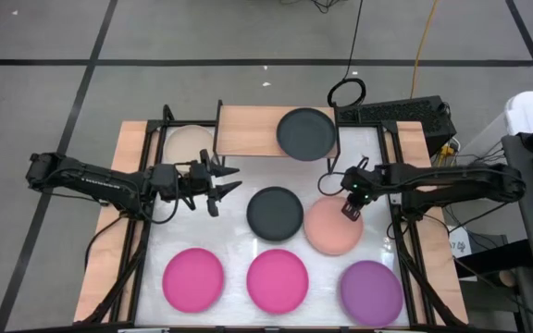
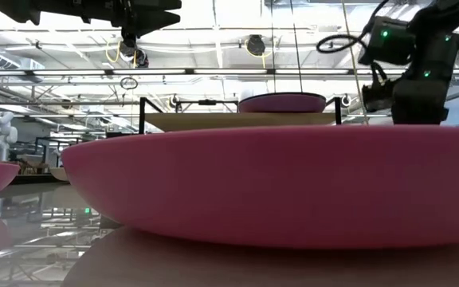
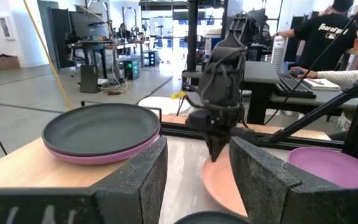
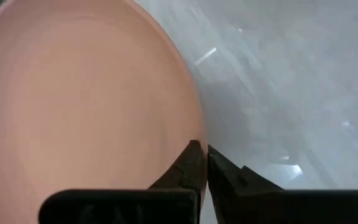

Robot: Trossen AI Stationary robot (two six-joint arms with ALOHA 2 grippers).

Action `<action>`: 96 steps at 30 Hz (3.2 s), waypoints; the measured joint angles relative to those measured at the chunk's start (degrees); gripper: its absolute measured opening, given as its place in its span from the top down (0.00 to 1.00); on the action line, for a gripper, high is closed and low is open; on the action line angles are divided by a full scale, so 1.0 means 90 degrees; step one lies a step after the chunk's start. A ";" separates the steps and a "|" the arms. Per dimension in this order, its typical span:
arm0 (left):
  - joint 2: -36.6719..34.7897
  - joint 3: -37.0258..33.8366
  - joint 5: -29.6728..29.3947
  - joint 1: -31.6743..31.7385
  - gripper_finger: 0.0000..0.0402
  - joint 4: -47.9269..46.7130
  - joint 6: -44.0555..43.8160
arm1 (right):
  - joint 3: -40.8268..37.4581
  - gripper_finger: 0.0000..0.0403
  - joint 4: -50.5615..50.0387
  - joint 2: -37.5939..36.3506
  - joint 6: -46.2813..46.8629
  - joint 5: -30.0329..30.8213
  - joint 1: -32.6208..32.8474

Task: Place and stack plates onto a shelf
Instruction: Stack the light orange plate on top of the black plate on the shelf, then stack the light brown plate on top of the light orange plate on the shelf

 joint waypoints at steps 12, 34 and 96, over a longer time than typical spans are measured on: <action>0.0000 0.0000 0.0000 -0.0001 0.55 -0.0002 0.0022 | 0.0921 1.00 -0.0061 -0.1352 -0.0095 -0.0005 0.0000; 0.0000 0.0000 0.0000 -0.0001 0.55 0.0053 0.0231 | 0.3517 1.00 0.2593 0.1175 -0.2255 0.0338 -0.2480; 0.0710 0.0933 -0.2731 0.0482 0.55 -0.6984 -0.2470 | 0.2366 0.65 0.3596 -0.1738 -0.3443 -0.0996 -0.0197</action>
